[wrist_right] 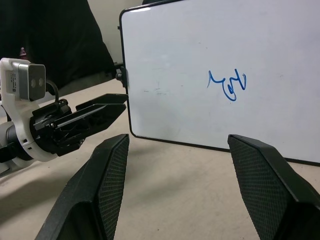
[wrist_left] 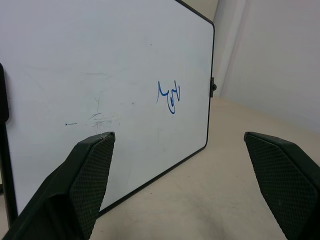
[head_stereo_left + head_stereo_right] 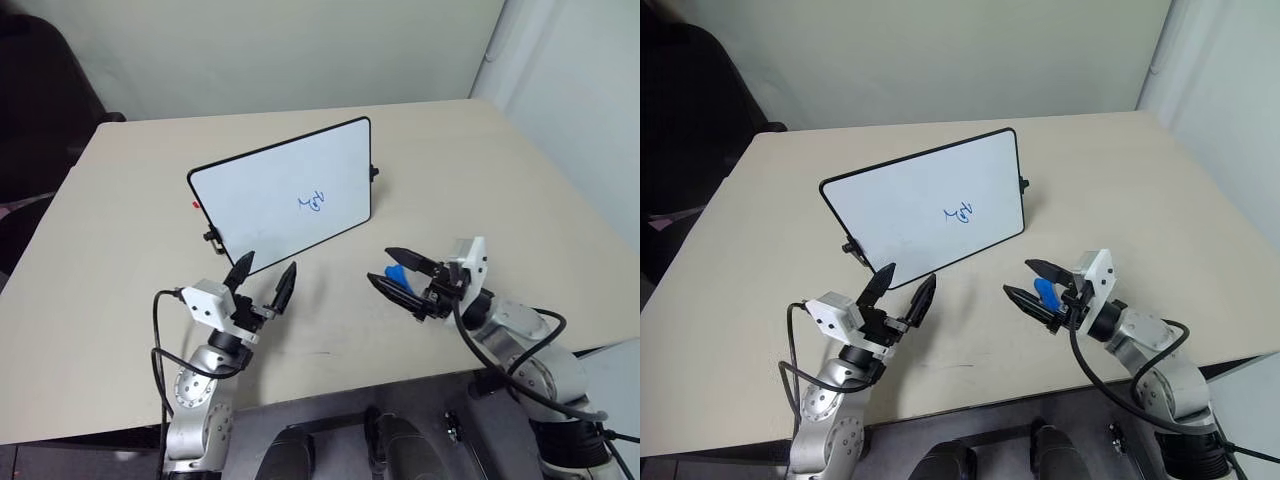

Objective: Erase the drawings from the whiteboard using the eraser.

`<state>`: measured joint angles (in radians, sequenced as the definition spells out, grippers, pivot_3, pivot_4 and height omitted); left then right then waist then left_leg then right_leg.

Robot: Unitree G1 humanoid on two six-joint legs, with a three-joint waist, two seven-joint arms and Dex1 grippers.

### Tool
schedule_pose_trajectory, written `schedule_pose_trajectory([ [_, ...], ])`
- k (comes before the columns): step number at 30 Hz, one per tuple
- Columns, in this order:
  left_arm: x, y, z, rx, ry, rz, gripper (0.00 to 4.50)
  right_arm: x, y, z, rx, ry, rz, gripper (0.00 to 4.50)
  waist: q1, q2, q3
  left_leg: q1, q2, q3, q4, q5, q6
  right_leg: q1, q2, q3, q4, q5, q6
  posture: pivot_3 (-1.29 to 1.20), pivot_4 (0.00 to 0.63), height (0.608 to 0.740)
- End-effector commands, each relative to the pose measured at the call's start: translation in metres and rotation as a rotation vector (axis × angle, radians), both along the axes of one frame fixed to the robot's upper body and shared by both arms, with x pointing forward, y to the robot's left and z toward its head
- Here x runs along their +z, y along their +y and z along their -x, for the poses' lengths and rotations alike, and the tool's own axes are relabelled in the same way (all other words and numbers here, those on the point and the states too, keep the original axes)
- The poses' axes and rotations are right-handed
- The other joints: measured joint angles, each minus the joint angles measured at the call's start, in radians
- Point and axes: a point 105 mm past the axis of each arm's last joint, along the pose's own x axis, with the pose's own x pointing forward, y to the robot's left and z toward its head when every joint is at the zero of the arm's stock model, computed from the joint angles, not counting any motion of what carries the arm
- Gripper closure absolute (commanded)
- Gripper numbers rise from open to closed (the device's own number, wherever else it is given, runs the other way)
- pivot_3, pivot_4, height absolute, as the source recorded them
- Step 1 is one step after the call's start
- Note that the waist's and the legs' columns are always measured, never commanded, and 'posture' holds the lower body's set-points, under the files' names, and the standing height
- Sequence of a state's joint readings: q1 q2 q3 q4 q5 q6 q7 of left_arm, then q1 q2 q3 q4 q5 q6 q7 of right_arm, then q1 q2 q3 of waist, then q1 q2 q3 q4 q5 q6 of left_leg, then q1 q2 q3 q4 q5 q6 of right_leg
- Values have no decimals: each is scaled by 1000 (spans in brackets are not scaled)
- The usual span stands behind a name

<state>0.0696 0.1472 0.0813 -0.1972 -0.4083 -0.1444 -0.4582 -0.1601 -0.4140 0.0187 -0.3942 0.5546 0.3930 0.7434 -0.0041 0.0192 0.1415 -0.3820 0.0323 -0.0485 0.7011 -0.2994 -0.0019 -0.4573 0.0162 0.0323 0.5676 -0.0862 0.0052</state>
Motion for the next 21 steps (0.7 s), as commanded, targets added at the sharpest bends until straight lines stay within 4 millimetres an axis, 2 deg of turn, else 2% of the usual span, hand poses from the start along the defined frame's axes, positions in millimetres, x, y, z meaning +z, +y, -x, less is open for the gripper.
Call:
schedule_pose_trajectory([
  [1, 12, -2, 2, -23, -47, 3, 0, 10, 2, 3, 9, -50, -11, 1175, 0, 0, 0, 0, 0, 0, 0, 0, 0, 0, 0, 0, 0, 0, 0, 0, 150, 737],
  [4, 12, -4, 1, -26, -45, 6, 0, 11, 2, 3, 3, -49, -10, 1175, 0, 0, 0, 0, 0, 0, 0, 0, 0, 0, 0, 0, 0, 0, 0, 0, 150, 737],
  [8, 12, -2, 0, -20, -48, 3, 0, 0, 0, 0, -24, 42, 54, 1175, 0, 0, 0, 0, 0, 0, 0, 0, 0, 0, 0, 0, 0, 0, 0, 0, 150, 737],
  [12, 10, -5, 0, -47, -36, 3, 0, -16, -4, -7, -72, 169, 269, 1175, 0, 0, 0, 0, 0, 1, 0, 0, 0, 0, 0, 0, 0, 0, 0, 0, 150, 737],
  [14, 9, -9, 0, -65, -28, 7, 0, -15, -5, -11, -83, 234, 301, 1175, -1, 0, 0, 0, 0, 1, 1, 0, 0, 0, 0, 0, 0, 0, 0, 0, 150, 737],
  [16, 7, -12, 0, -68, -25, 10, 0, -11, -11, -25, -170, 282, 298, 1175, -1, 0, 0, 0, 0, 1, 1, 0, 0, 1, 0, 0, 0, 0, 0, 0, 150, 737],
  [18, 7, -12, -1, -69, -24, 11, 0, -16, -21, -39, -272, 337, 339, 1175, -1, 0, 0, 0, 0, 1, 0, 0, 0, 0, 1, 0, 0, 0, 0, 0, 150, 737],
  [21, 6, -16, 0, -83, -18, 20, 0, -21, -26, -46, -321, 393, 373, 1175, 1, 0, 0, 0, 0, 0, 0, 0, 0, 0, 1, 0, 0, 0, 0, 0, 150, 737],
])
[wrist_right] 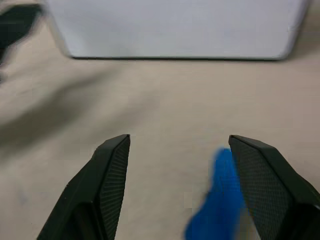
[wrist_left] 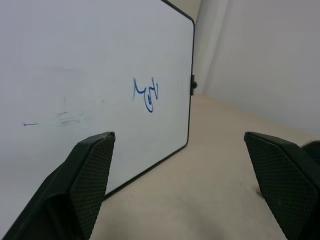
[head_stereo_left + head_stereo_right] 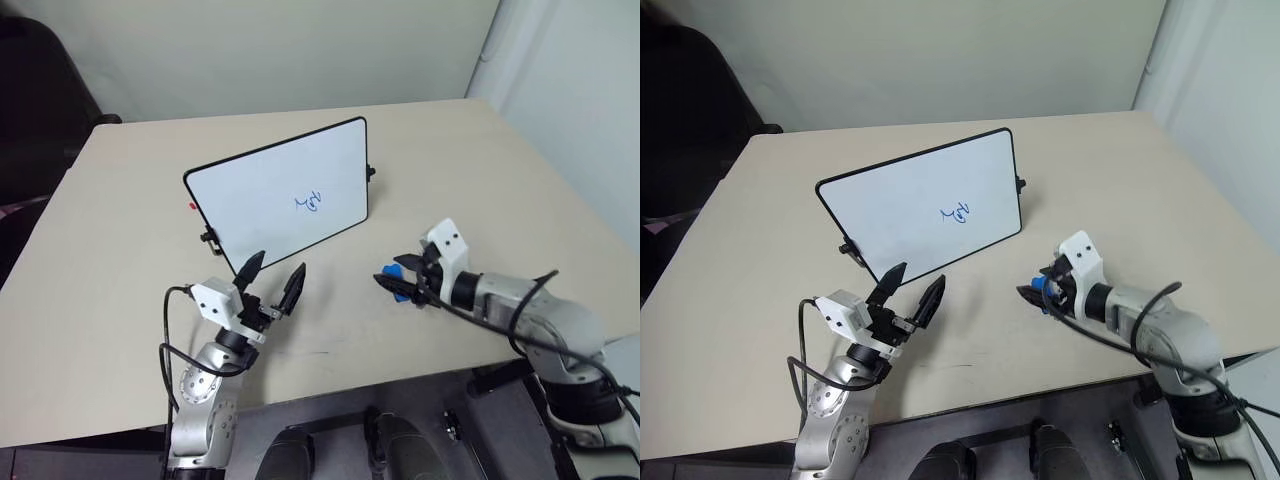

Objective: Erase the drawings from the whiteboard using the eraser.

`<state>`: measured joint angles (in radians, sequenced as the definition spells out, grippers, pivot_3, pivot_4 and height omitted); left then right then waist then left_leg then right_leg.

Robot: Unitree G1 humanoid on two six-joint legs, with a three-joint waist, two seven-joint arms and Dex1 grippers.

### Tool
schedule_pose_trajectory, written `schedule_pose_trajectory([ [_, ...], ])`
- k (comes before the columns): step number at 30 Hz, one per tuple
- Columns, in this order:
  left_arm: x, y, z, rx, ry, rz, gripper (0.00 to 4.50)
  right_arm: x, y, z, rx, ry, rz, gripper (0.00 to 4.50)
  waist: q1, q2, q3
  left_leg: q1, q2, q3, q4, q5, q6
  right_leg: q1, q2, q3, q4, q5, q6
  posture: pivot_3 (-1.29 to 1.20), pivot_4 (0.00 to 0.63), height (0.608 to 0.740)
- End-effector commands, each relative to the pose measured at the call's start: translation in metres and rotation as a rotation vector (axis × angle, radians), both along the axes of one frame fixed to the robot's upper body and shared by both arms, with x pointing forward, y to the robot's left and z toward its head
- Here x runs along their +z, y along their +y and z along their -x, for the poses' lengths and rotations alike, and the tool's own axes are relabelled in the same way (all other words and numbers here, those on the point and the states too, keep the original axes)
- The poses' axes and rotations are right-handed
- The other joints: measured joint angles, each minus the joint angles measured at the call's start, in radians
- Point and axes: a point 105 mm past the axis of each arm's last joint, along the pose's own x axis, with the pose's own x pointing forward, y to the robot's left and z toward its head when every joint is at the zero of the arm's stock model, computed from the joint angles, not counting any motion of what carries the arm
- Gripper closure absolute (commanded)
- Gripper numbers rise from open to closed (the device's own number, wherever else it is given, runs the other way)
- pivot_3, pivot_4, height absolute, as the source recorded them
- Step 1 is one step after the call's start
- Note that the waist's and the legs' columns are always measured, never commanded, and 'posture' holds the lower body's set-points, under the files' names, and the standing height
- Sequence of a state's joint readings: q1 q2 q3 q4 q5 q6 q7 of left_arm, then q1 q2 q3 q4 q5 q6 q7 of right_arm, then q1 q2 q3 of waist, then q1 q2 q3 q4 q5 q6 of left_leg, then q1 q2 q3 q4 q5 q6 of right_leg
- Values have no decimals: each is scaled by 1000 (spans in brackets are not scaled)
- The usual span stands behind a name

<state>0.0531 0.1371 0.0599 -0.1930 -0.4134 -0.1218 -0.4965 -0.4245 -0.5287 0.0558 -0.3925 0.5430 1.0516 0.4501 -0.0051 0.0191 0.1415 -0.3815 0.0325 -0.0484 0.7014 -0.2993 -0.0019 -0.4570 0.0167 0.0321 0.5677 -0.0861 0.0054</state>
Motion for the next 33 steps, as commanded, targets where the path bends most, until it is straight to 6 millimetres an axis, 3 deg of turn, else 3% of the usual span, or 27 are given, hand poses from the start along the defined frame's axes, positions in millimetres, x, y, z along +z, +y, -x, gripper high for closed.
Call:
schedule_pose_trajectory([
  [1, 5, -5, 1, -21, -19, 17, 0, -4, -10, -7, -82, 52, 38, 1175, 4, 0, 0, 0, 0, 0, 0, 0, 0, 0, 0, 0, 0, 0, 0, 0, 150, 737],
  [10, 3, -7, 2, -13, -20, 19, 0, -16, -19, -16, -150, 119, 76, 1175, 5, 0, 0, -1, 0, 1, 0, -3, 2, -2, -1, 0, 0, -3, 4, 0, 150, 737],
  [18, 2, -8, 3, -13, -20, 13, 0, -25, -16, -10, -118, 168, 106, 1175, 5, 0, 0, -1, 0, 1, 0, -4, 2, -2, -1, 0, 0, -3, 4, 0, 150, 737],
  [21, 2, -9, 2, -17, -18, 15, 0, -28, -16, -7, -112, 183, 118, 1783, 5, 0, 0, -1, 0, 1, 0, -4, 2, -2, -1, 0, 1, -3, 4, 0, 150, 737],
  [23, 2, -10, 2, -19, -18, 16, 0, -31, -17, -5, -107, 199, 128, 2413, 6, 0, 0, -1, 0, 1, 0, -4, 2, -2, -1, 0, 1, -3, 4, 0, 150, 737],
  [25, 2, -11, 2, -22, -17, 19, 0, -33, -17, -5, -106, 204, 138, 2413, 7, 0, 0, -1, -1, 1, 1, -4, 2, -1, -1, 0, 1, -3, 4, 0, 150, 737],
  [28, 2, -11, 2, -21, -17, 21, 0, -33, -17, -5, -104, 204, 142, 2994, 8, 0, 0, -1, -1, 1, 1, -4, 2, -1, -1, 0, 1, -3, 4, 0, 150, 737],
  [31, 2, -10, 3, -18, -16, 23, 0, -32, -16, -4, -97, 201, 148, 3949, 8, 0, 0, -1, -1, 1, 1, -4, 2, -1, -1, 0, 1, -3, 4, 0, 150, 737],
  [33, 2, -10, 3, -17, -16, 24, 0, -31, -16, -3, -86, 196, 150, 4277, 8, 0, 0, -1, -1, 1, 1, -4, 2, 0, -1, 0, 1, -3, 4, 0, 150, 737],
])
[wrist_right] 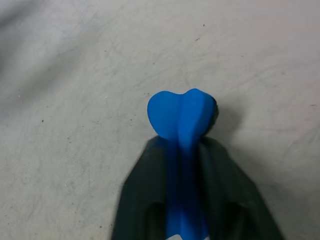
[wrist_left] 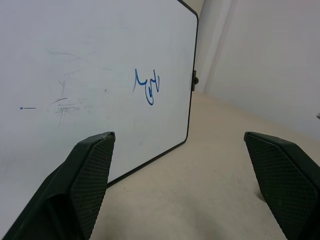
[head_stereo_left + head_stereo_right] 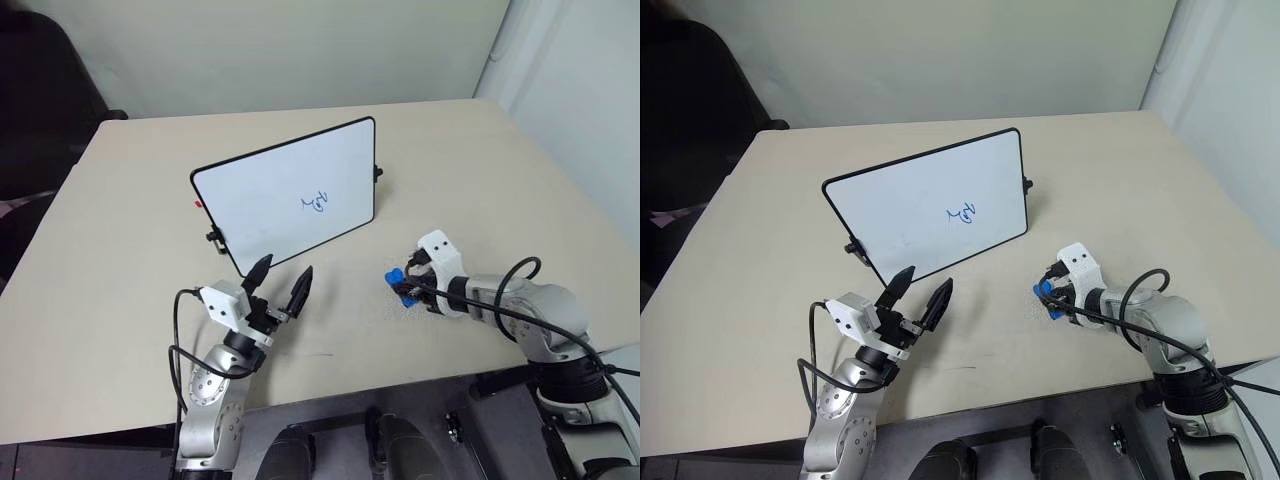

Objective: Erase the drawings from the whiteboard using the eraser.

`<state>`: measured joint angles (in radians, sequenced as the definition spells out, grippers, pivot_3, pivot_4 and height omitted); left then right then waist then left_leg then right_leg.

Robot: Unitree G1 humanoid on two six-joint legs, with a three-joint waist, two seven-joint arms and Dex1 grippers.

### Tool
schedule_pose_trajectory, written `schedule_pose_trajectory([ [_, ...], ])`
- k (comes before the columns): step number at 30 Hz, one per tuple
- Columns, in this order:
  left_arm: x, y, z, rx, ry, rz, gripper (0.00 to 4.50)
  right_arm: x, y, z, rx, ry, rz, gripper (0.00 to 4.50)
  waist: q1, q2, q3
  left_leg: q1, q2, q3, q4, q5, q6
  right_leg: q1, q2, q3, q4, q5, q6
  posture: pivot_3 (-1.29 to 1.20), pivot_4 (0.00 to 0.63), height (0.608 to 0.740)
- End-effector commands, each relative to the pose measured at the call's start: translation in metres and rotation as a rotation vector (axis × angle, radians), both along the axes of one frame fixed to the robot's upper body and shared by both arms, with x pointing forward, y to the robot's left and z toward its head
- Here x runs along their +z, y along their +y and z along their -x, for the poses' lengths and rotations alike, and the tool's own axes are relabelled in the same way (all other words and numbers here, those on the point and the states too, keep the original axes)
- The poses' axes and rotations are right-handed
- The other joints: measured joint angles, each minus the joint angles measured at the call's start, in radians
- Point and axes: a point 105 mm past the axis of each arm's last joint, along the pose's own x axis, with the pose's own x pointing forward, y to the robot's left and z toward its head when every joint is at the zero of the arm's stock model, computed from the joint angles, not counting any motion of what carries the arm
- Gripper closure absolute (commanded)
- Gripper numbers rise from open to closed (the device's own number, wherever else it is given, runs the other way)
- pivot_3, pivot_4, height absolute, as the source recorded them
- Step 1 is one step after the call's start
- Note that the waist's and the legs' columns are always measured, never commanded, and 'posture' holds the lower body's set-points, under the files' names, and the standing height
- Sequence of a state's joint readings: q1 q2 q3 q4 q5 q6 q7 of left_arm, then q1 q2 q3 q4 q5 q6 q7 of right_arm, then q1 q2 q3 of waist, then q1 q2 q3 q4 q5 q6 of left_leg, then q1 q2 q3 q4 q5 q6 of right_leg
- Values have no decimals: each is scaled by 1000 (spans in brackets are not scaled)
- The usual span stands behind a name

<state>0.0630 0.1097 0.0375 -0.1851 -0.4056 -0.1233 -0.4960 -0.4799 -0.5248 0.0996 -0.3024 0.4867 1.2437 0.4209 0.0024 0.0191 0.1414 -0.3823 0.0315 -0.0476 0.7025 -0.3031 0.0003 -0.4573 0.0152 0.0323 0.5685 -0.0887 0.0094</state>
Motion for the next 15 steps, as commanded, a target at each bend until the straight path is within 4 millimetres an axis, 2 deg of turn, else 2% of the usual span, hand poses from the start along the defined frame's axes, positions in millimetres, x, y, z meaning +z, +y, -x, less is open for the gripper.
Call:
schedule_pose_trajectory([
  [1, 7, -1, 2, -1, -35, 3, 0, 2, -3, 2, 9, -5, 25, 4336, 0, 0, 0, 0, 0, 0, 0, 0, 0, 0, 0, 0, 0, 0, 0, 0, 150, 737],
  [6, 7, 0, 3, 2, -34, 6, 0, 13, 1, 1, 44, -49, 27, 4367, 0, 0, 0, 0, 0, 0, 0, 0, 0, 0, 0, 0, 0, 0, 0, 0, 150, 737],
  [9, 7, -1, 4, 2, -34, 9, 0, 33, 7, -10, 38, -153, -3, 4367, -1, 0, 0, 0, 0, 0, 0, 0, 0, -1, 0, 0, 0, 0, 0, 0, 150, 737],
  [12, 8, 1, 5, 8, -35, 13, 0, 58, 22, -22, 47, -256, -106, 4367, -5, 0, 0, 0, 0, 0, -1, 0, 0, -2, 0, 0, 1, 0, 0, 0, 150, 737],
  [15, 9, 3, 6, 20, -37, 12, 0, 80, 47, -30, 77, -330, -225, 4367, -8, 0, 0, 0, 1, 0, -1, 0, 0, -3, 1, 0, 3, 0, 0, 0, 150, 737],
])
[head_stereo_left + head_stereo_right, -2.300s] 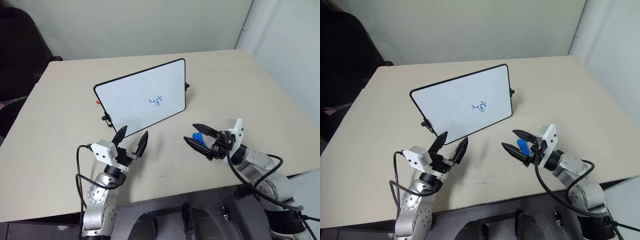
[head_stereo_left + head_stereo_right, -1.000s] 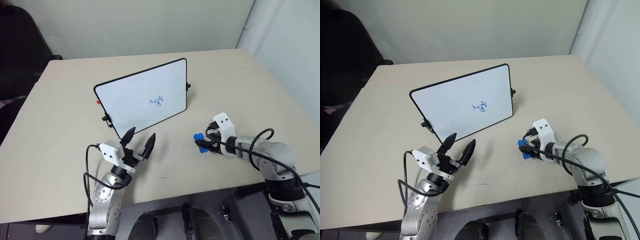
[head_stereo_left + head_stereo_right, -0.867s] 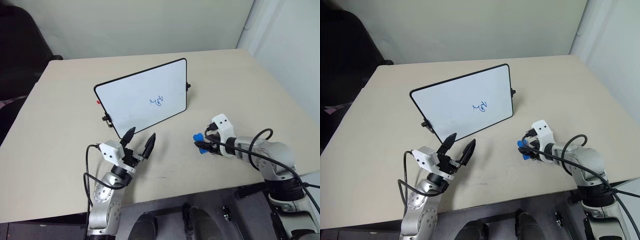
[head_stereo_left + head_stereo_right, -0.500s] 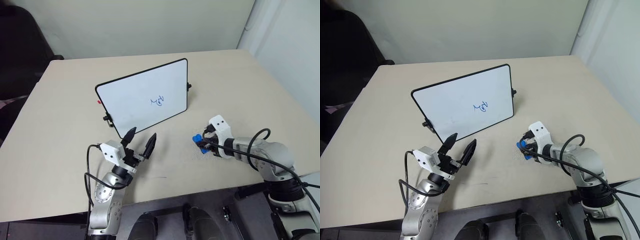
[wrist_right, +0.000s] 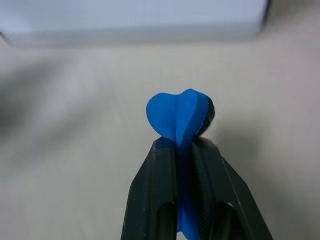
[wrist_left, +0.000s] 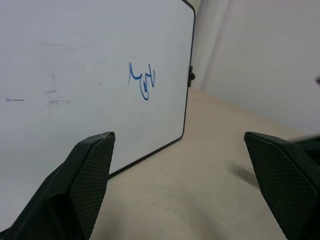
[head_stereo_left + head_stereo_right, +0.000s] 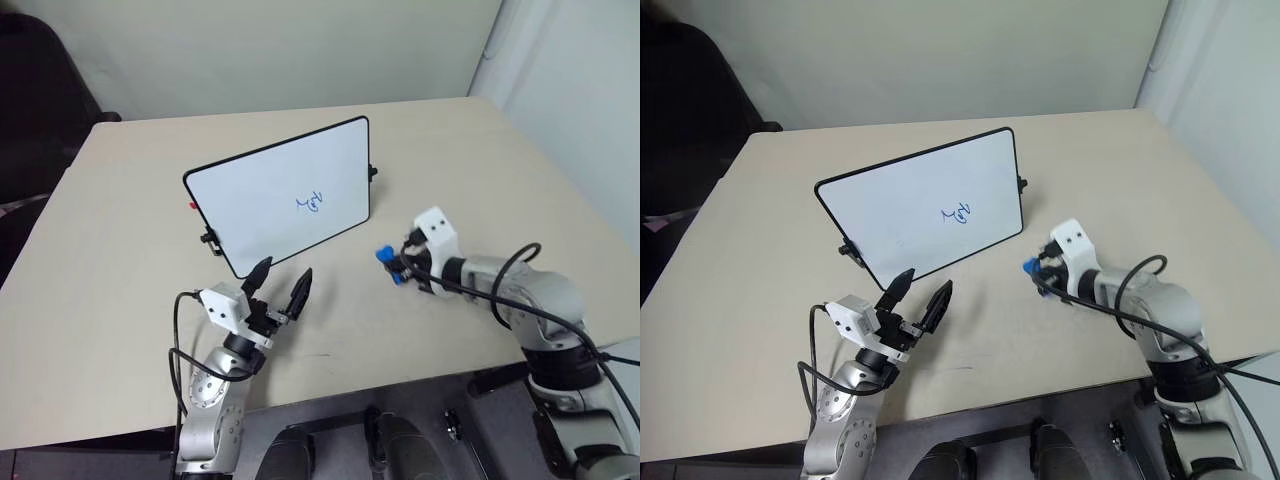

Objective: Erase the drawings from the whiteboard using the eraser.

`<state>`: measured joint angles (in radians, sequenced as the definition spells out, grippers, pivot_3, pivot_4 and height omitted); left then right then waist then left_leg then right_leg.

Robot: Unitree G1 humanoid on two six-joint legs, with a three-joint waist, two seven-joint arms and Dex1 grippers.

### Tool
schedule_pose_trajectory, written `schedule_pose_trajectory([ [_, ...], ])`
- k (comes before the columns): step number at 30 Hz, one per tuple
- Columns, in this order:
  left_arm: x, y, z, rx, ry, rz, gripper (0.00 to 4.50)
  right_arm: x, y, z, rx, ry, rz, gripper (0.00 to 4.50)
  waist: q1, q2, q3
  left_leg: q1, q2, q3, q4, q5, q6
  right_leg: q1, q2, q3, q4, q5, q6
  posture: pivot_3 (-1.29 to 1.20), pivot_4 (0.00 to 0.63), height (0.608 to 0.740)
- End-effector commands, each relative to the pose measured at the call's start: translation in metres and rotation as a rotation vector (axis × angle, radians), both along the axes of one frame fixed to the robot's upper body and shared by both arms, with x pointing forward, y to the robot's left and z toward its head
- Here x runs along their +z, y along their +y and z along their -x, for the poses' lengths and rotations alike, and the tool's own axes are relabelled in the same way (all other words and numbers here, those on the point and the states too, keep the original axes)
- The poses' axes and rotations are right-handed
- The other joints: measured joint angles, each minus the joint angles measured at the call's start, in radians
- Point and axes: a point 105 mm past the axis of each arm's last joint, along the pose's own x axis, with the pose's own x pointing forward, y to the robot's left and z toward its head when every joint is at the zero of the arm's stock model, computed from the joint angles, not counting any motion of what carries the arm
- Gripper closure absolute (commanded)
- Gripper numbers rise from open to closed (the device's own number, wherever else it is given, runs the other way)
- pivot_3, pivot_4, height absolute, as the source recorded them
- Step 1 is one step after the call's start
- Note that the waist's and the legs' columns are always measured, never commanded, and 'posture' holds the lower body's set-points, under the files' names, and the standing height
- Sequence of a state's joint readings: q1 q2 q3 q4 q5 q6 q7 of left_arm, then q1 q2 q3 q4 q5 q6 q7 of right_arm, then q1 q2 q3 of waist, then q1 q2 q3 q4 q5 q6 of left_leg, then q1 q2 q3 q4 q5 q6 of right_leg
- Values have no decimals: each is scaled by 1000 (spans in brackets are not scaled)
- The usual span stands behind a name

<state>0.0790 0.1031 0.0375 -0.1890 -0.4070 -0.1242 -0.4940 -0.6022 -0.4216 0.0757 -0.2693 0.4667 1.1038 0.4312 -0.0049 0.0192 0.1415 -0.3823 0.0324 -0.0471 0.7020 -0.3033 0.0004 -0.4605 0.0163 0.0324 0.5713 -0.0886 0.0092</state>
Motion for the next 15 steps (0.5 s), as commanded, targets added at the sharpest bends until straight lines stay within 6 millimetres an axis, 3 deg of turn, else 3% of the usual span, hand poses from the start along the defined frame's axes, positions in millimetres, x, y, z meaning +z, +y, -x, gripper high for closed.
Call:
schedule_pose_trajectory([
  [1, 12, 4, 4, 17, -49, 3, 0, 34, 22, -10, 27, -121, -123, 4367, -1, 0, 0, 0, 0, 0, 0, 0, 0, -1, 0, 0, 0, 0, 0, 0, 150, 737],
  [8, 16, 13, 7, 49, -58, -5, 0, 50, 72, -36, 44, -188, -211, 4367, -1, 0, 0, -1, 1, 0, -1, 0, 0, -4, 0, 0, 2, 1, -2, 0, 150, 737],
  [15, 19, 20, 13, 77, -63, -14, 0, 50, 89, -62, -33, -221, -243, 4367, 1, 0, 0, -5, 0, 1, -1, -1, -1, -8, -2, 0, 2, 5, -12, 0, 150, 737],
])
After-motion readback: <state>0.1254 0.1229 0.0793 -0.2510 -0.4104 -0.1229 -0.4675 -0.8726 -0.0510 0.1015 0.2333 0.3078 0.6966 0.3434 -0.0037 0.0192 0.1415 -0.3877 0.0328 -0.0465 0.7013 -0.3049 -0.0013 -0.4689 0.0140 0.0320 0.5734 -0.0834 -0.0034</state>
